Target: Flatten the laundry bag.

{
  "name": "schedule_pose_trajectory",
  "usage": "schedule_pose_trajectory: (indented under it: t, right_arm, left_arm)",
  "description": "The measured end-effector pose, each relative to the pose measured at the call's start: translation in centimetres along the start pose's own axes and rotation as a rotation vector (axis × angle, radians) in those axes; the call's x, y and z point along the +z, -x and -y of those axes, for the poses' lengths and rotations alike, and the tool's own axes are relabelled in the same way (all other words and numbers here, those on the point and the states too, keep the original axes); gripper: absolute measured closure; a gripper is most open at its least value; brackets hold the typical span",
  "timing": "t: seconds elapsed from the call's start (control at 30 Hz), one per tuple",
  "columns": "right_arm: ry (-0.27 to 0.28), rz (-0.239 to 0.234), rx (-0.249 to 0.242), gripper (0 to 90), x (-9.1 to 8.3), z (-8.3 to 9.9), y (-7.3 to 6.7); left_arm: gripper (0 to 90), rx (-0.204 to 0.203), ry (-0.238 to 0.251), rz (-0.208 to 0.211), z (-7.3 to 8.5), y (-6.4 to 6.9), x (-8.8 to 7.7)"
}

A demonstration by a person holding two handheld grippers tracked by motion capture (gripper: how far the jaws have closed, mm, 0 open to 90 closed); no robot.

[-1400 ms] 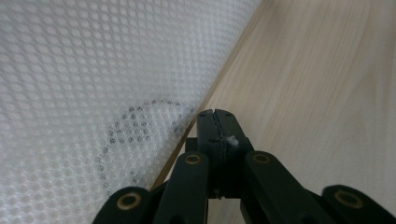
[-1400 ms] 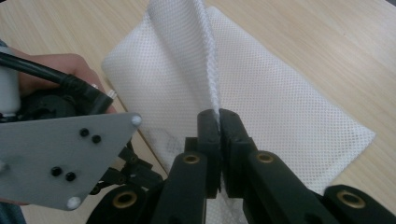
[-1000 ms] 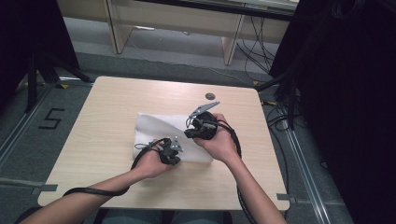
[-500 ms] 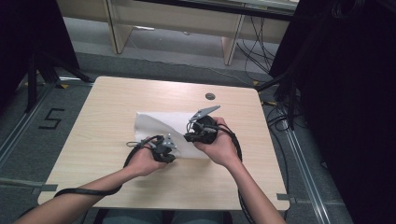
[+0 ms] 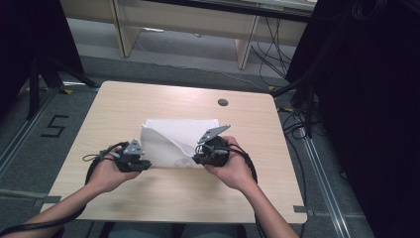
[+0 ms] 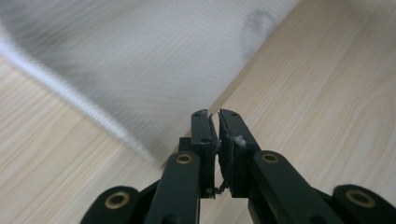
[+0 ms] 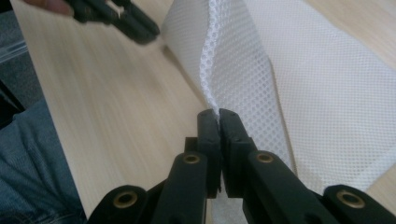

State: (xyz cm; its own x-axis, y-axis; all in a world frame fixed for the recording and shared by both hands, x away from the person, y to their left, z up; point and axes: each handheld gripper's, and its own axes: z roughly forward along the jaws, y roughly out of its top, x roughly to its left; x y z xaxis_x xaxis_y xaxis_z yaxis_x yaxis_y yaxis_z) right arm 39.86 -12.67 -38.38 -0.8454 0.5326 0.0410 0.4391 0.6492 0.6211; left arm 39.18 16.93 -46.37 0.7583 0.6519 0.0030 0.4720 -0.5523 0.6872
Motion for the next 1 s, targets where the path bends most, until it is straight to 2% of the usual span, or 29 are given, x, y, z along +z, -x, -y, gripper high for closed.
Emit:
schedule_pose_trajectory:
  t: [0.03, 0.07, 0.2, 0.23, 0.27, 0.3, 0.33, 0.37, 0.4, 0.43, 0.47, 0.53, 0.57, 0.6, 0.63, 0.7, 0.73, 0.77, 0.8, 0.83, 1.0]
  right_arm:
    - [0.000, 0.000, 0.000, 88.8, 0.0, 0.0, 0.0]
    - [-0.014, -0.008, -0.004, 88.8, 0.1, 0.3, -0.3]
    - [-0.023, -0.013, -0.027, 88.8, 0.1, 0.6, -0.6]
    - [-0.032, -0.016, -0.028, 88.9, 0.1, 0.8, -0.9]
    - [-0.028, -0.024, -0.008, 88.9, 0.2, 1.0, -1.1]
    - [-0.028, -0.024, -0.008, 88.9, 0.2, 1.0, -1.1]
    - [-0.032, -0.029, -0.033, 88.9, 0.2, 1.2, -1.2]
    - [-0.028, -0.030, -0.033, 88.9, 0.3, 1.4, -1.3]
    - [-0.028, -0.030, -0.033, 88.9, 0.3, 1.4, -1.3]
    - [-0.040, -0.041, -0.029, 88.8, 0.2, 1.6, -1.5]
    - [-0.033, -0.044, -0.050, 88.8, 0.2, 1.7, -1.5]
    - [-0.039, -0.042, -0.031, 88.8, 0.2, 1.8, -1.7]
    - [-0.047, -0.045, -0.047, 88.8, 0.1, 1.9, -1.7]
    - [-0.052, -0.049, -0.042, 88.8, 0.1, 2.2, -1.9]
    - [-0.044, -0.054, -0.051, 88.8, 0.2, 2.3, -2.0]
    - [-0.069, -0.069, -0.055, 88.7, 0.1, 2.7, -2.4]
    - [-0.069, -0.069, -0.055, 88.7, 0.1, 2.7, -2.4]
    - [-0.070, -0.075, -0.057, 88.8, 0.1, 2.9, -2.5]
    - [-0.074, -0.079, -0.054, 88.7, 0.2, 3.0, -2.7]
    - [-0.087, -0.090, -0.056, 88.7, 0.3, 3.4, -2.8]
    - [-0.106, -0.118, -0.066, 88.7, 0.8, 4.2, -3.2]
  left_arm:
    - [83.7, 0.000, 0.000, 0.000, 0.0, 0.0, 0.0]
    - [83.5, -0.025, 0.009, -0.006, 0.7, -0.4, -0.7]
    - [82.9, -0.030, 0.012, -0.027, 1.4, -1.0, -1.5]
    - [82.7, -0.056, 0.016, -0.031, 1.7, -1.3, -1.7]
    - [82.5, -0.055, 0.018, -0.039, 1.9, -1.6, -2.0]
    - [82.5, -0.075, 0.024, -0.043, 2.1, -1.9, -2.3]
    - [82.4, -0.086, 0.033, -0.052, 2.1, -2.2, -2.6]
    - [82.4, -0.072, 0.032, -0.071, 2.2, -2.9, -3.1]
    - [82.3, -0.072, 0.032, -0.071, 2.2, -2.9, -3.1]
    - [82.1, -0.092, 0.041, -0.080, 2.2, -3.2, -3.3]
    - [81.8, -0.083, 0.041, -0.092, 2.2, -3.4, -3.3]
    - [81.2, -0.082, 0.035, -0.088, 2.2, -3.6, -3.4]
    - [81.2, -0.099, 0.038, -0.093, 2.2, -3.5, -3.3]
    - [80.8, -0.105, 0.044, -0.090, 2.2, -3.6, -3.2]
    - [80.5, -0.089, 0.036, -0.096, 2.2, -3.7, -3.2]
    - [80.1, -0.084, 0.027, -0.100, 2.2, -3.8, -3.1]
    - [80.1, -0.104, 0.034, -0.098, 2.3, -3.8, -3.0]
    - [79.9, -0.086, 0.025, -0.113, 2.3, -3.9, -3.1]
    - [79.7, -0.086, 0.018, -0.106, 2.3, -4.0, -3.1]
    - [79.3, -0.108, 0.023, -0.113, 2.4, -3.9, -3.0]
    - [79.0, -0.109, 0.017, -0.121, 2.6, -4.2, -2.8]
